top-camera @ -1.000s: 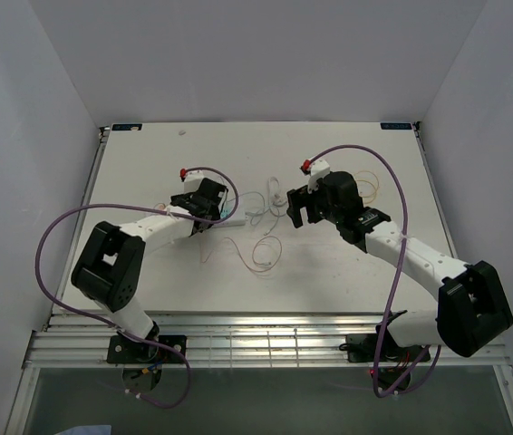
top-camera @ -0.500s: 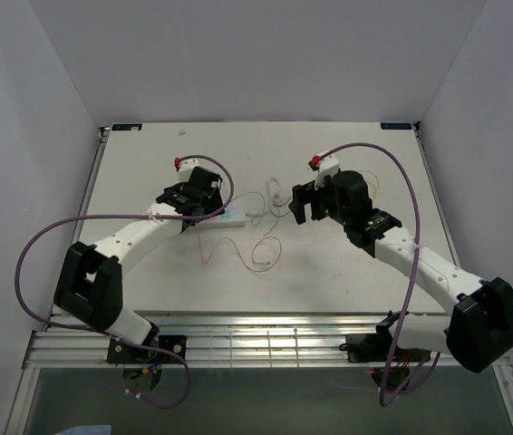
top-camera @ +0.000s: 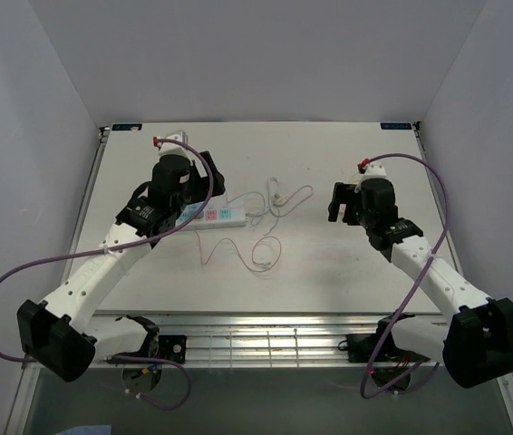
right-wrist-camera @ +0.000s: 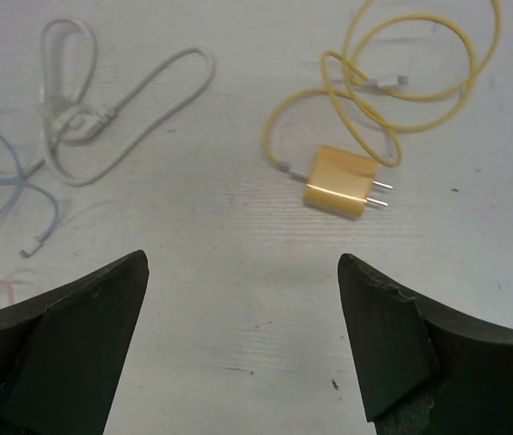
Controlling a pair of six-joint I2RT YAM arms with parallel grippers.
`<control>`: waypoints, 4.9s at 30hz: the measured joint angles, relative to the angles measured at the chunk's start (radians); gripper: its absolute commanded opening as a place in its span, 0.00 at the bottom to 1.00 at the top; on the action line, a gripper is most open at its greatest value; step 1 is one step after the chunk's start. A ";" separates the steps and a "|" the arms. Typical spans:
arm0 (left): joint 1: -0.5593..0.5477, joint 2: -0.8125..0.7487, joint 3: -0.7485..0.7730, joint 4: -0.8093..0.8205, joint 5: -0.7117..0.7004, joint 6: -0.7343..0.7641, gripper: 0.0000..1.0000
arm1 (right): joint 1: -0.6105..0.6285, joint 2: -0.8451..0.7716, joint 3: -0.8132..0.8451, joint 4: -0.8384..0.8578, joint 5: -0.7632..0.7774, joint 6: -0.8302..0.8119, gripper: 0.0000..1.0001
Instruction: Insert the plug
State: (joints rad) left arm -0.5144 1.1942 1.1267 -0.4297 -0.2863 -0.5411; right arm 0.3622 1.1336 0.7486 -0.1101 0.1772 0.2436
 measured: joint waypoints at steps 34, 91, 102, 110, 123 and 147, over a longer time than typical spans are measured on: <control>0.000 0.012 -0.156 0.146 0.156 0.063 0.98 | -0.067 0.796 0.530 -0.252 -0.140 -0.615 0.08; -0.595 0.379 -0.069 0.725 -0.009 0.349 0.66 | -0.053 -0.311 -0.034 0.185 -0.571 0.457 0.08; -0.616 0.406 -0.061 0.760 -0.042 0.445 0.11 | -0.053 -0.289 -0.034 0.191 -0.573 0.460 0.08; -0.612 0.343 -0.127 0.732 0.052 0.444 0.00 | -0.053 -0.236 -0.032 0.182 -0.615 0.346 0.62; -0.315 0.178 -0.138 0.457 0.687 0.284 0.00 | -0.061 -0.384 -0.079 0.177 -0.932 0.061 0.73; -0.327 0.115 -0.138 0.400 1.088 0.225 0.00 | -0.059 -0.354 -0.185 0.499 -1.252 0.192 0.69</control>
State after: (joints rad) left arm -0.8413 1.3090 0.9886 -0.0299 0.8013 -0.3157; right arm 0.3035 0.7795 0.5640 0.3885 -1.0744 0.4358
